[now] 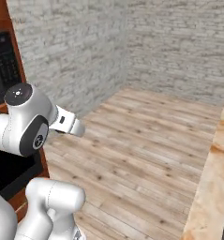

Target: Pick the pear and apple from the fridge and place them on the plate next to the blender to make a fruit smoothie.

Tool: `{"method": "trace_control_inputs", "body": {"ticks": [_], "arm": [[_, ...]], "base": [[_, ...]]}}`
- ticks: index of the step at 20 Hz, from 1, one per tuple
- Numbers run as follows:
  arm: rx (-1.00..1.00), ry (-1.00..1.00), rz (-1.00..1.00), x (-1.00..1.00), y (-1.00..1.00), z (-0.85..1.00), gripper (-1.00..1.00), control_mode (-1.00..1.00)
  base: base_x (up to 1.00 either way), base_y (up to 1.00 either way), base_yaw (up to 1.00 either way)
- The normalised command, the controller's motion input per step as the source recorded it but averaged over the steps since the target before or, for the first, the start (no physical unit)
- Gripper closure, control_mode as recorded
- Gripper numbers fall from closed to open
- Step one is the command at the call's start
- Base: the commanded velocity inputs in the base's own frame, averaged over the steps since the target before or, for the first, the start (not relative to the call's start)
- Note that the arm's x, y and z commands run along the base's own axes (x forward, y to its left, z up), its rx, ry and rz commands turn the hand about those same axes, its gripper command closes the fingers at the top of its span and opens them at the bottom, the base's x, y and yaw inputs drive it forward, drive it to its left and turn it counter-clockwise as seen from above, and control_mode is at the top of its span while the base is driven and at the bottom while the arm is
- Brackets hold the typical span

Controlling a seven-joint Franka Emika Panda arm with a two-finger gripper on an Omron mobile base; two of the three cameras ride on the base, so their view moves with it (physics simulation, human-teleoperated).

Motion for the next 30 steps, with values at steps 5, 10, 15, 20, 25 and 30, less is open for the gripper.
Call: {"method": "trace_control_inputs", "body": {"ticks": [5, 10, 15, 20, 25, 30], "arm": [[0.00, 0.00, 0.00, 0.00, 0.00, 0.00, 1.00, 1.00], [0.00, 0.00, 0.00, 0.00, 0.00, 0.00, 1.00, 1.00], [0.00, 0.00, 0.00, 0.00, 0.00, 0.00, 1.00, 1.00], [0.00, 0.00, 0.00, 0.00, 0.00, 0.00, 1.00, 1.00], [0.00, 0.00, 0.00, 0.00, 0.00, 0.00, 1.00, 1.00], [0.00, 0.00, 0.00, 0.00, 0.00, 0.00, 1.00, 1.00]], "base": [[1.00, -0.15, -0.27], [1.00, -0.12, -0.30], [1.00, 0.00, -0.29], [0.93, 0.05, -0.42], [0.86, 0.38, -0.55], [0.95, 0.93, -0.58]]}}
